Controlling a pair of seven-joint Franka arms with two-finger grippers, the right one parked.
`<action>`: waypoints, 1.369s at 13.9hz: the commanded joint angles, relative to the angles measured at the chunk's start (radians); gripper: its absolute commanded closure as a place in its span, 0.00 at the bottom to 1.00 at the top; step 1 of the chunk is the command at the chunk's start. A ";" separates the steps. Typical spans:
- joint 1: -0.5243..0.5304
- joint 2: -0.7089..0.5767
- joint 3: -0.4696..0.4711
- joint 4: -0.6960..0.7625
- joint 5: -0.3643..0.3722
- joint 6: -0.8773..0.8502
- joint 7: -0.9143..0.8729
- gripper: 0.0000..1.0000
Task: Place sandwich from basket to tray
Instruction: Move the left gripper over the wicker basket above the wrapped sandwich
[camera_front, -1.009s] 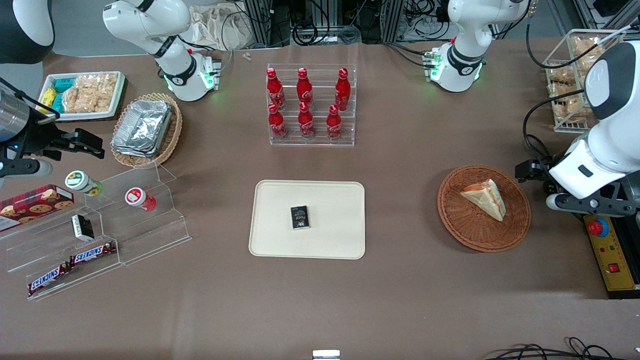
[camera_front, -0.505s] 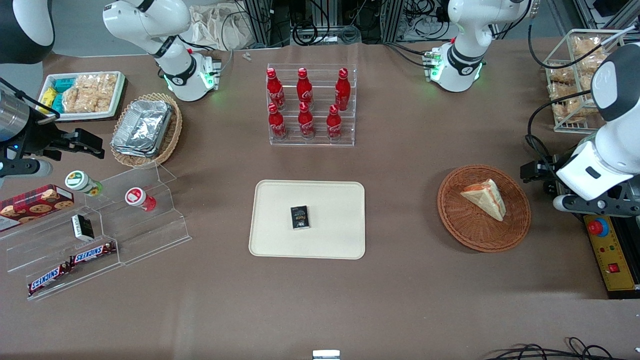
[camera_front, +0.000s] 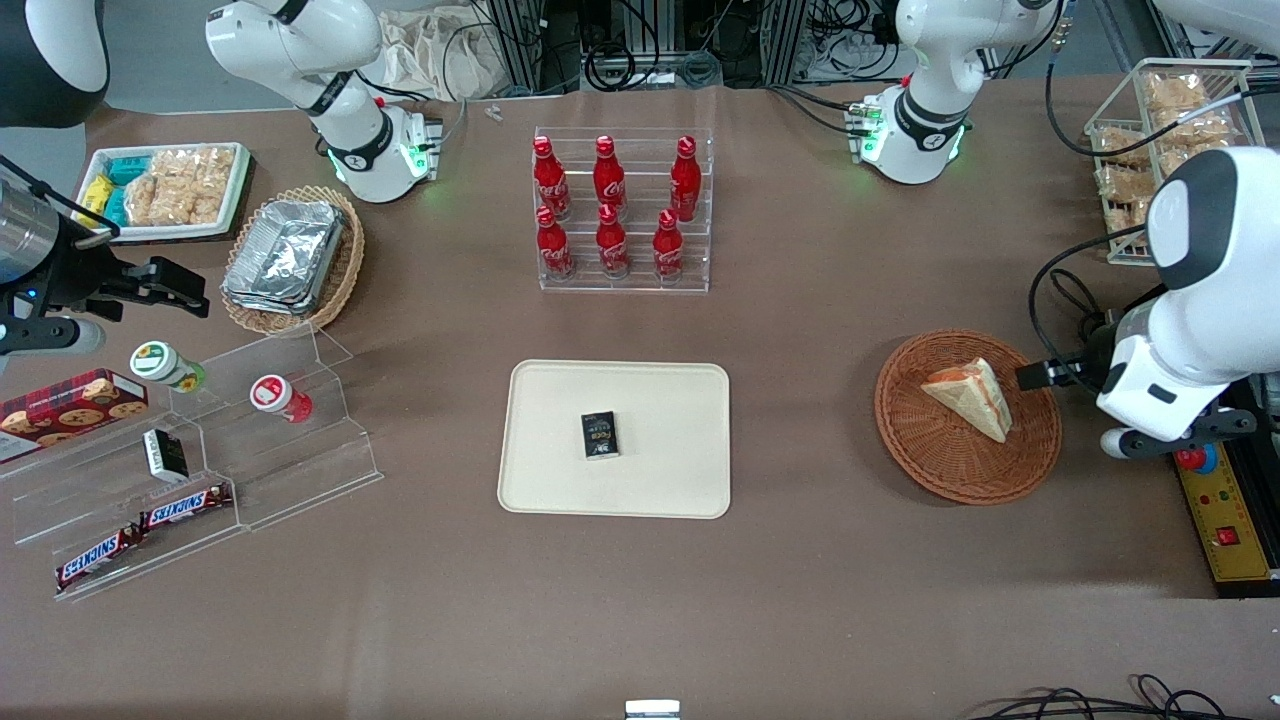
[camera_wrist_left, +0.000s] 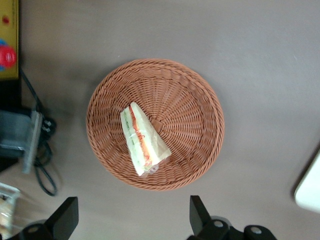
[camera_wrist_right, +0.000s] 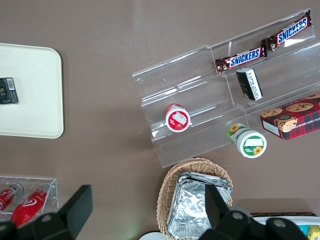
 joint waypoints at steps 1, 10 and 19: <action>0.011 -0.014 -0.005 -0.106 0.008 0.094 -0.226 0.00; 0.011 0.016 -0.003 -0.388 0.132 0.324 -0.510 0.00; 0.024 0.042 0.026 -0.516 0.190 0.456 -0.570 0.00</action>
